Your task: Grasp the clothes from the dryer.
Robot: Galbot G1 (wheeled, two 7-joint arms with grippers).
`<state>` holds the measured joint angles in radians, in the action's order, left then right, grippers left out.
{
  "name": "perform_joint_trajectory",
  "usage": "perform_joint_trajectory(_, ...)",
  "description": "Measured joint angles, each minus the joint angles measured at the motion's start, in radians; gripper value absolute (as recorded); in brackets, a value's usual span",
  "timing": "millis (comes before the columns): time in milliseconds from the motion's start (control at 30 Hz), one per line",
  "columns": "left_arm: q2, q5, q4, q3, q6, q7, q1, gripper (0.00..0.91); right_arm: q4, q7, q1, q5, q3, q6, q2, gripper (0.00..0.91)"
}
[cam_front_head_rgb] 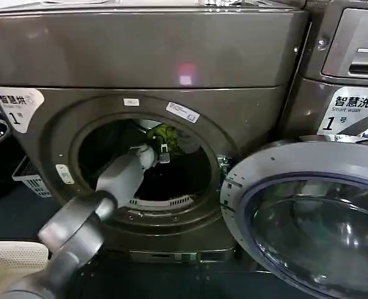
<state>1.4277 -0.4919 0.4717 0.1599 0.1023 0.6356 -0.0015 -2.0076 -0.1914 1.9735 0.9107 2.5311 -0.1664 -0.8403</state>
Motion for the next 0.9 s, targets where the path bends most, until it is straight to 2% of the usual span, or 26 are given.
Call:
perform_joint_trajectory(200, -0.028, 0.053, 0.12, -0.108, -0.002, -0.095, 0.08, 0.0, -0.003, 0.001, -0.001, 0.0, -0.003, 0.001, -0.005, 0.907)
perform_joint_trajectory(367, -0.024, 0.126, 0.152, -0.162, -0.024, -0.222, 0.115, 0.0, -0.004, 0.002, -0.004, 0.002, -0.006, 0.001, -0.002, 0.907)
perform_joint_trajectory(900, 0.092, 0.425, 0.138, -0.325, -0.129, -0.607, 0.126, 0.0, 0.002, 0.007, -0.019, 0.009, -0.015, 0.003, 0.011, 0.907)
